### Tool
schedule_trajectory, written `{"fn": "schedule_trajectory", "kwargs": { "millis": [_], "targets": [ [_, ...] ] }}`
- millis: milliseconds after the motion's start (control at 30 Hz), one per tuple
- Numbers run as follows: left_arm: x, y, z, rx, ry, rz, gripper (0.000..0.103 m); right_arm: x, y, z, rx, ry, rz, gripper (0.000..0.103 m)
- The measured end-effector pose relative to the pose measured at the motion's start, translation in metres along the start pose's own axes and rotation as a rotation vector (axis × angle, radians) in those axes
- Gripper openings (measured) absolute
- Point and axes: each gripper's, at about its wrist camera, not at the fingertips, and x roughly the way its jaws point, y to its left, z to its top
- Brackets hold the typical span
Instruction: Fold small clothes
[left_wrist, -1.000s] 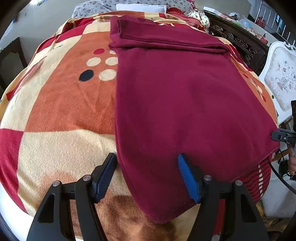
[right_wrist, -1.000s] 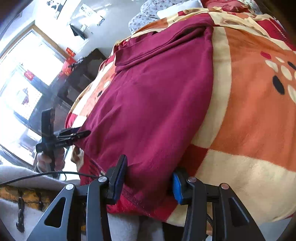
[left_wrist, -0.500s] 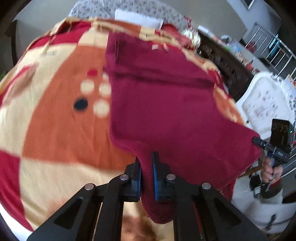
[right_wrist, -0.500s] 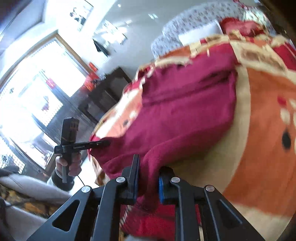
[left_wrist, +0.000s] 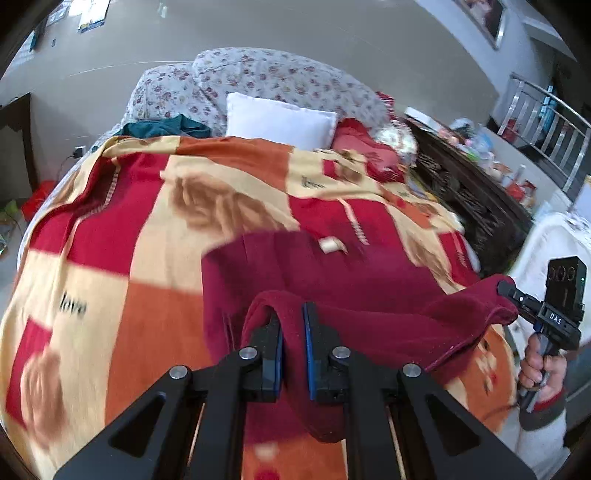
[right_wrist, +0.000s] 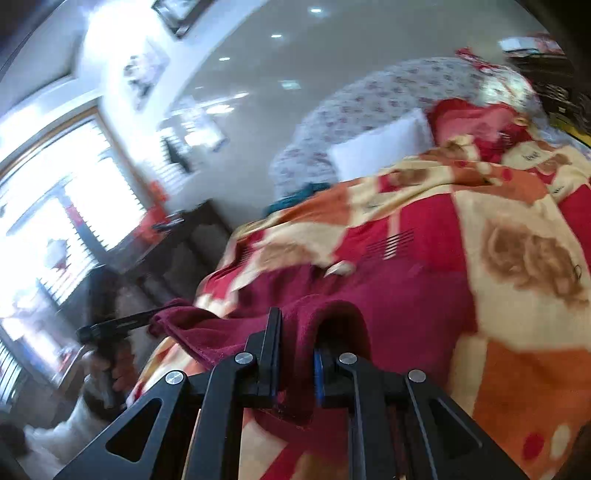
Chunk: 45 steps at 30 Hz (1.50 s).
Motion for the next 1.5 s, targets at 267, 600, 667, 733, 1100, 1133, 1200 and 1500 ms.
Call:
{"fn": "schedule_trajectory", "kwargs": {
  "millis": [267, 600, 667, 733, 1100, 1133, 1200, 1500],
  "targets": [
    [0.083, 0.031, 0.032, -0.136, 0.100, 0.033, 0.014, 0.073, -0.079, 0.018, 0.162, 0.109, -0.142, 0.027],
    [0.030, 0.035, 0.054, -0.170, -0.101, 0.039, 0.075, 0.023, -0.050, 0.034, 0.118, -0.060, -0.135, 0.070],
    [0.028, 0.029, 0.048, -0.152, -0.107, 0.041, 0.077, 0.035, -0.033, 0.029, 0.034, -0.018, -0.175, 0.054],
    [0.038, 0.018, 0.043, -0.115, -0.084, 0.052, 0.077, 0.057, -0.020, 0.027, -0.056, 0.033, -0.222, 0.045],
    [0.153, 0.026, 0.036, -0.075, 0.064, 0.304, 0.077, 0.153, -0.072, 0.031, -0.096, 0.229, -0.547, 0.043],
    [0.158, 0.028, 0.036, -0.074, 0.064, 0.314, 0.077, 0.160, -0.078, 0.030, -0.094, 0.247, -0.560, 0.043],
    [0.162, 0.024, 0.036, -0.027, 0.024, 0.362, 0.081, 0.162, -0.082, 0.031, -0.078, 0.247, -0.561, 0.043],
    [0.124, 0.014, 0.024, 0.002, -0.032, 0.377, 0.083, 0.086, -0.029, 0.018, -0.087, 0.118, -0.462, 0.052]
  ]
}}
